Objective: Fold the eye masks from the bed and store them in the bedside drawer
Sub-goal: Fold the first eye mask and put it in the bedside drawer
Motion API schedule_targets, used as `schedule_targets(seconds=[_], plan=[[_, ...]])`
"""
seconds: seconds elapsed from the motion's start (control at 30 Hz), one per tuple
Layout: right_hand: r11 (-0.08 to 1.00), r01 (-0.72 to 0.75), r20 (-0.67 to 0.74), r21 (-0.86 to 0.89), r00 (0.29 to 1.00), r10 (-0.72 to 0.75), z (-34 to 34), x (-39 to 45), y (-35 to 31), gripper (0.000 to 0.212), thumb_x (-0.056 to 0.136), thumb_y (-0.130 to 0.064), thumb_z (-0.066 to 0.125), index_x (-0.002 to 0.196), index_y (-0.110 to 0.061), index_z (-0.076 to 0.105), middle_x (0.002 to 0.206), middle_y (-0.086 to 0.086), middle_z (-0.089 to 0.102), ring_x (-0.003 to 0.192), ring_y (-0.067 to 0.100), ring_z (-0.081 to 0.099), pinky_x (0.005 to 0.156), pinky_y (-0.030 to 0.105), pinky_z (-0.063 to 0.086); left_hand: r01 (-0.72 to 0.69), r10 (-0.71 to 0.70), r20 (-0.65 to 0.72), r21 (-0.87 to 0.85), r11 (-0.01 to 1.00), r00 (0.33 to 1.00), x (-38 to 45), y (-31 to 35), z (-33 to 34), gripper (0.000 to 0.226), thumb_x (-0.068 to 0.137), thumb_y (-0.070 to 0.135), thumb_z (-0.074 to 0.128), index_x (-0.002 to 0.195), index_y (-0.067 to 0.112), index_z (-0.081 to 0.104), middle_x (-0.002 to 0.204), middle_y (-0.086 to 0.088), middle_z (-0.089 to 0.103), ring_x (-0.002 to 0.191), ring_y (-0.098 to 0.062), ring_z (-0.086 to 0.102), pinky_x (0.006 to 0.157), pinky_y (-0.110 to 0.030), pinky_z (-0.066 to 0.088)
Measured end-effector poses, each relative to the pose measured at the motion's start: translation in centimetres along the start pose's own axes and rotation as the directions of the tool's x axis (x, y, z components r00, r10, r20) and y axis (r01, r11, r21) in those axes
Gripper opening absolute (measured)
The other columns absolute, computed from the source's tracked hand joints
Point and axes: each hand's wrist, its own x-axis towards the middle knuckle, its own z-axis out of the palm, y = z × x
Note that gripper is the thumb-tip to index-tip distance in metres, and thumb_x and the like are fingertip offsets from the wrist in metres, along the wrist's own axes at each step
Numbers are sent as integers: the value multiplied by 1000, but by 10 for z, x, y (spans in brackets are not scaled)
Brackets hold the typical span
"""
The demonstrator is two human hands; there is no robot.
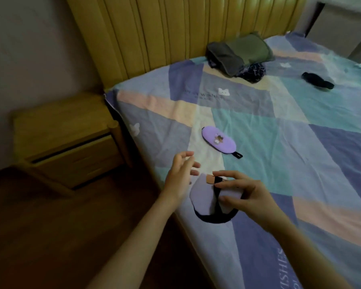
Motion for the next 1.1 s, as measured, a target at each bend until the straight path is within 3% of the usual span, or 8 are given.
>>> schedule_targets(seconds=[0.07, 0.13, 0.2, 0.3, 0.4, 0.6, 0.83, 1.1], plan=[[995, -11, -4, 97, 1000, 11, 20, 26, -4, 29, 74, 10, 71, 91, -13, 77, 122, -7, 66, 116, 16, 60, 90, 41, 54, -138, 189, -127, 332, 933, 974, 7, -5, -51, 28, 97, 33, 45, 124, 27, 48, 119, 4, 57, 107, -11, 55, 85, -25, 45], [990, -11, 7, 142, 1000, 10, 41, 53, -12, 29, 73, 6, 72, 89, -17, 78, 120, -10, 66, 114, 15, 61, 85, 33, 55, -136, 331, -144, 710, 691, 933, 9, -13, -101, 45, 97, 42, 43, 139, 26, 39, 140, 6, 45, 128, -13, 41, 100, -31, 38], [991, 1, 41, 137, 999, -6, 64, 82, -23, 29, 73, 4, 72, 90, -19, 78, 118, -12, 66, 112, 14, 62, 82, 29, 56, -51, 346, -150, 859, 509, 926, 9, -16, -145, 57, 97, 46, 39, 148, 26, 25, 153, 6, 29, 139, -14, 28, 107, -32, 31], [995, 28, 144, 98, 989, -42, 107, 128, -43, 26, 75, 0, 73, 95, -17, 77, 119, -13, 65, 111, 11, 62, 85, 32, 56, 49, 310, -181, 920, 390, 933, 14, -18, -197, 64, 97, 49, 37, 152, 26, 12, 159, 4, 17, 145, -15, 18, 112, -32, 25], [995, 73, 253, 62, 963, -87, 159, 176, -57, 26, 76, -4, 73, 99, -18, 75, 124, -11, 62, 115, 9, 58, 90, 37, 55, 124, 319, -259, 914, 387, 912, 22, -22, -244, 66, 96, 49, 39, 152, 26, 11, 159, 4, 16, 145, -14, 18, 112, -33, 26], [995, 87, 355, 40, 930, -95, 274, 264, -58, 29, 76, -4, 74, 100, -21, 74, 125, -12, 60, 118, 6, 55, 96, 43, 51, 235, 280, -405, 842, 486, 871, 44, -46, -348, 66, 94, 45, 47, 150, 26, 18, 152, 7, 30, 136, -14, 34, 103, -31, 36], [997, 66, 378, -48, 925, -43, 383, 358, -26, 29, 74, -4, 76, 101, -15, 73, 126, -2, 61, 118, 10, 56, 98, 42, 50, 314, 238, -434, 855, 412, 869, 106, -88, -458, 64, 93, 39, 49, 148, 23, 21, 147, 4, 36, 131, -17, 40, 100, -34, 40], [997, -75, 424, -36, 902, 83, 449, 457, 19, 29, 74, -2, 75, 101, -12, 73, 126, -5, 60, 118, 13, 56, 95, 44, 52, 352, 151, -417, 876, 329, 896, 202, -142, -515, 65, 93, 34, 50, 149, 21, 20, 147, 0, 38, 130, -22, 42, 98, -37, 40]])
